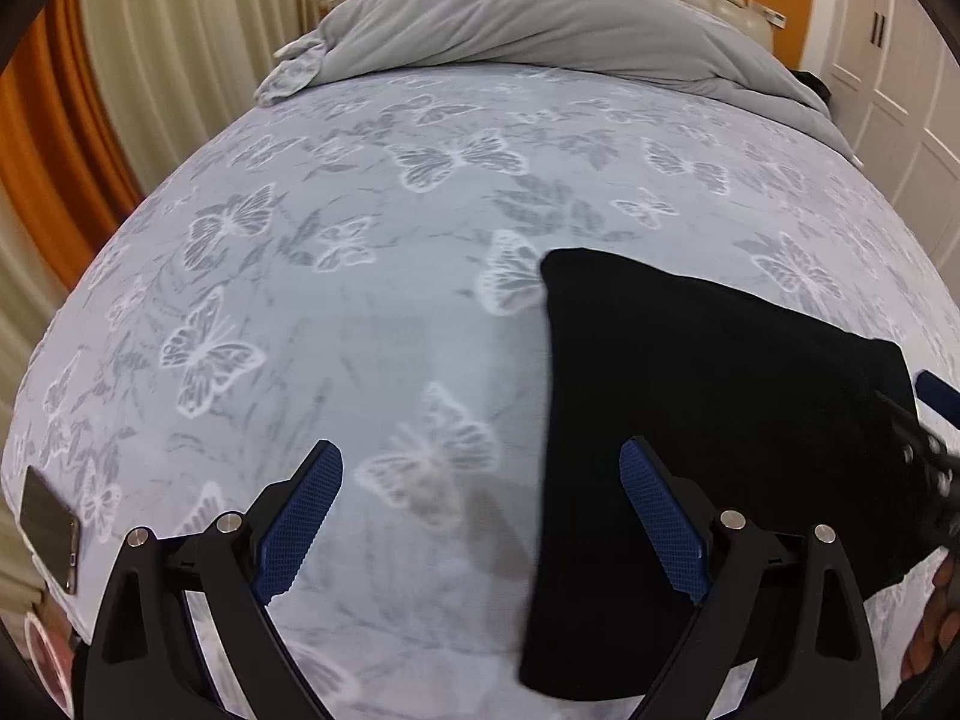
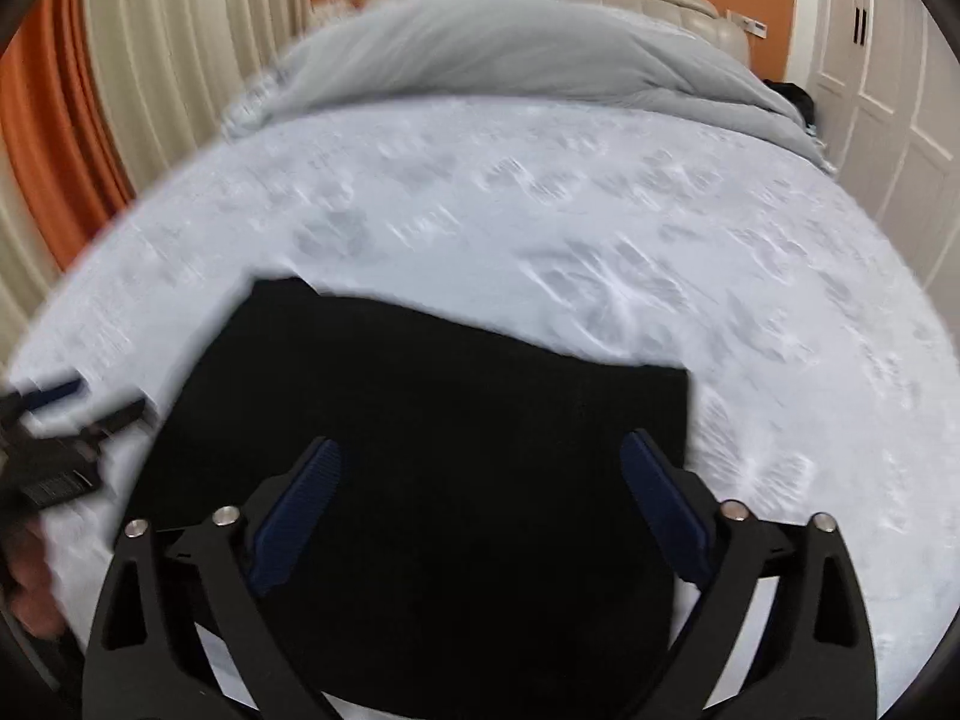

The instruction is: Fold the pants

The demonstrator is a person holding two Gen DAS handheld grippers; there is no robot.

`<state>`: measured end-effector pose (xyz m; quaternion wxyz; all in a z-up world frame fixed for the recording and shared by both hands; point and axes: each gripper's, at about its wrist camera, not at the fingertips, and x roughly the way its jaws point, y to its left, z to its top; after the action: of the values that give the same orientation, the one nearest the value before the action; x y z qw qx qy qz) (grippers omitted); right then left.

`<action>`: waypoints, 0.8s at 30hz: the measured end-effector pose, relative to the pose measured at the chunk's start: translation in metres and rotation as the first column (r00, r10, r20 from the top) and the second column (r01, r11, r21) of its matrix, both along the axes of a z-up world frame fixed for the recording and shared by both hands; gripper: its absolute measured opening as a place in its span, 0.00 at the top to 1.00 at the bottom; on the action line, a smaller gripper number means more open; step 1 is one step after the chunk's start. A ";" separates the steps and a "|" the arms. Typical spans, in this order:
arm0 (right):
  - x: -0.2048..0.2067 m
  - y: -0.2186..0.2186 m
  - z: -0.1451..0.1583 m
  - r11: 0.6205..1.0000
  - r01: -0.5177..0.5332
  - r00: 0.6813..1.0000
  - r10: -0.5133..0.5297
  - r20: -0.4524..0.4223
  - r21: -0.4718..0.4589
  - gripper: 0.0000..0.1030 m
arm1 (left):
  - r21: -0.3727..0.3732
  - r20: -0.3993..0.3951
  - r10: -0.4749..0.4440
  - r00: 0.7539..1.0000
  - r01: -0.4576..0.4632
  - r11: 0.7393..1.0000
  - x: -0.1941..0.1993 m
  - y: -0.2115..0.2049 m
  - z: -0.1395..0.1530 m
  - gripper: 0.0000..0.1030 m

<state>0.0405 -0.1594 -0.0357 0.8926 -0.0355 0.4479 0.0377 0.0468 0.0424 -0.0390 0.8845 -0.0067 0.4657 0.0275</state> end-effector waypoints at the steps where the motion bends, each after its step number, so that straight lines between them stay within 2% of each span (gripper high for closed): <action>1: 0.000 -0.012 -0.013 1.000 0.023 0.998 -0.024 -0.058 -0.011 0.09 | 0.006 0.000 -0.009 1.000 0.009 1.000 0.000 -0.005 -0.001 0.11; 2: 0.004 -0.022 -0.031 0.999 0.045 0.991 -0.044 -0.127 0.006 0.08 | 0.013 -0.001 -0.014 1.000 0.014 1.000 0.001 -0.009 -0.003 0.11; 7: -0.013 -0.048 -0.010 0.991 0.034 0.996 -0.023 -0.086 0.132 0.08 | 0.021 -0.019 -0.042 0.999 0.042 0.999 0.004 -0.027 -0.009 0.11; 10: -0.026 -0.079 -0.015 0.962 0.091 0.986 -0.052 -0.157 0.256 0.08 | 0.016 -0.029 -0.062 0.998 0.062 0.998 0.004 -0.036 -0.015 0.11; 12: -0.027 -0.095 -0.028 0.934 0.143 0.972 -0.070 -0.226 0.328 0.08 | -0.043 -0.072 -0.092 0.993 0.089 0.995 0.006 -0.038 -0.024 0.11; 15: -0.034 -0.108 -0.044 0.890 0.173 0.955 -0.047 -0.293 0.422 0.08 | -0.177 -0.159 -0.133 0.978 0.104 0.979 0.009 -0.036 -0.040 0.11; 17: -0.038 -0.111 -0.051 0.858 0.183 0.951 -0.030 -0.308 0.480 0.07 | -0.291 -0.221 -0.131 0.966 0.063 0.955 0.011 -0.029 -0.052 0.11; 19: -0.041 -0.110 -0.051 0.849 0.176 0.953 -0.020 -0.303 0.498 0.06 | -0.397 -0.275 -0.118 0.954 0.000 0.918 0.013 -0.017 -0.062 0.10; 20: -0.040 -0.108 -0.051 0.846 0.169 0.956 -0.016 -0.291 0.506 0.10 | -0.427 -0.288 -0.116 0.951 -0.019 0.904 0.014 -0.014 -0.065 0.10; 21: -0.039 -0.105 -0.051 0.844 0.155 0.961 -0.009 -0.276 0.513 0.21 | -0.447 -0.293 -0.114 0.949 -0.030 0.894 0.015 -0.012 -0.066 0.10; 22: -0.037 -0.099 -0.052 0.840 0.129 0.965 0.016 -0.261 0.527 0.44 | -0.460 -0.297 -0.119 0.947 -0.033 0.887 0.017 -0.011 -0.067 0.11; 23: -0.033 -0.095 -0.049 0.842 0.122 0.966 0.022 -0.259 0.525 0.56 | -0.472 -0.284 -0.132 0.950 -0.018 0.881 0.020 -0.012 -0.066 0.18; 24: -0.032 -0.091 -0.041 0.841 0.111 0.969 0.025 -0.244 0.530 0.60 | -0.467 -0.262 -0.136 0.955 -0.003 0.884 0.021 -0.014 -0.063 0.35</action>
<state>0.0089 -0.2505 -0.0770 0.8058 0.2319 0.5250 0.1460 0.0682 0.0287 -0.1021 0.7806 -0.1970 0.5821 -0.1142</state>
